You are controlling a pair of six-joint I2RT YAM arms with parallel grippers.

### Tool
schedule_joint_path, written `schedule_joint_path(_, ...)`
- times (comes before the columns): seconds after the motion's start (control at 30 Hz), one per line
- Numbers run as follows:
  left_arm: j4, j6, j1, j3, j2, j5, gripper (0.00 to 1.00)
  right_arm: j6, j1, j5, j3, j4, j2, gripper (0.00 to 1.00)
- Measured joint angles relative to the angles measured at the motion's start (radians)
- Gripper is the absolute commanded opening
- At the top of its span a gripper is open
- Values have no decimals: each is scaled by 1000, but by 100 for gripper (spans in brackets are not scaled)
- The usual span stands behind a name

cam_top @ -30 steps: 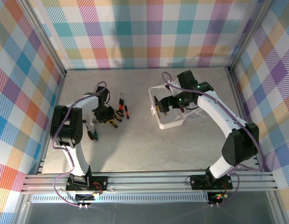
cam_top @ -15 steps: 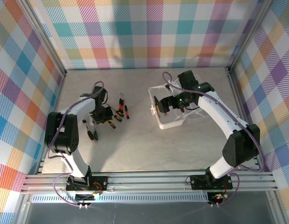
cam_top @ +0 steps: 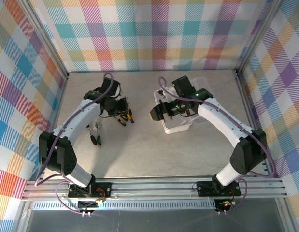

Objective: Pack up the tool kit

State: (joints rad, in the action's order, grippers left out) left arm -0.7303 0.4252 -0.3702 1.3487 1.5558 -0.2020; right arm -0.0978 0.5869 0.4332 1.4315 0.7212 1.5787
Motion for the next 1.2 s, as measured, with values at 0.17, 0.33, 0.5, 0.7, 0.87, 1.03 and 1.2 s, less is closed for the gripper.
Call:
schedule_joint_path(0.17,50,34,-79,50,21,-41,0,-48,70,28,3,-71,57,94)
schedule_joint_path(0.33,77,55,-109,70,46,-60,0,-84,82,28,4,-111,92,81)
schedule_joint_path(0.5,79,62,-124,70,46,-70,0,-104,82,26,24,-132,107,66)
schedule_joint_path(0.7,82,70,-132,70,46,-80,0,-114,82,21,43,-157,140,58)
schedule_joint_path(0.87,100,81,-132,70,46,-97,0,-122,82,21,50,-160,168,47)
schedule_joint_path(1.03,110,84,-132,70,45,-105,0,-126,82,8,52,-157,171,23)
schedule_joint_path(1.2,110,84,-132,70,42,-104,0,-132,75,-14,58,-142,173,4)
